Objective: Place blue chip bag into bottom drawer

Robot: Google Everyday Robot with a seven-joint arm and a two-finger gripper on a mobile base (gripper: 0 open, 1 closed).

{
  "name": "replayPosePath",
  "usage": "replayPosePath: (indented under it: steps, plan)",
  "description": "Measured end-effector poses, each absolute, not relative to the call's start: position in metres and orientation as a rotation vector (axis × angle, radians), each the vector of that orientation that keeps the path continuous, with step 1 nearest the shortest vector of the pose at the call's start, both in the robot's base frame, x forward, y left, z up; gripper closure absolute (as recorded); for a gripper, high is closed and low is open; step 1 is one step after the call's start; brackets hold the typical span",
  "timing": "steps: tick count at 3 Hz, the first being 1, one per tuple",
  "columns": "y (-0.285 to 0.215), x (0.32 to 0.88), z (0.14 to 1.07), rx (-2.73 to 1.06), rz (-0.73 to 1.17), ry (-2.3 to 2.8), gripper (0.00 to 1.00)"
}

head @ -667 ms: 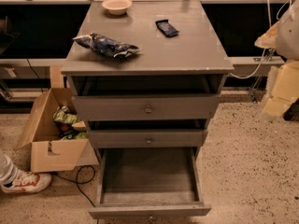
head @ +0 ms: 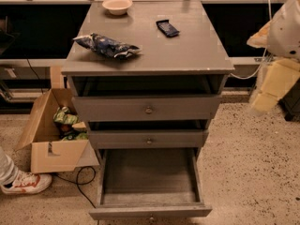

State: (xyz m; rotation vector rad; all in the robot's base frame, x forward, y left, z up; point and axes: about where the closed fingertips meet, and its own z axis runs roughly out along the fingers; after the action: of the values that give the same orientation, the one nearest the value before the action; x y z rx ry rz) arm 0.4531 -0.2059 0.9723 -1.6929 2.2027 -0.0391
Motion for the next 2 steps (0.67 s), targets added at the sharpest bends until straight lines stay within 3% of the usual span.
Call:
replayPosePath:
  steps: [2]
  plan:
    - [-0.149,0.544,0.958,-1.415,0.258,2.091,0.0]
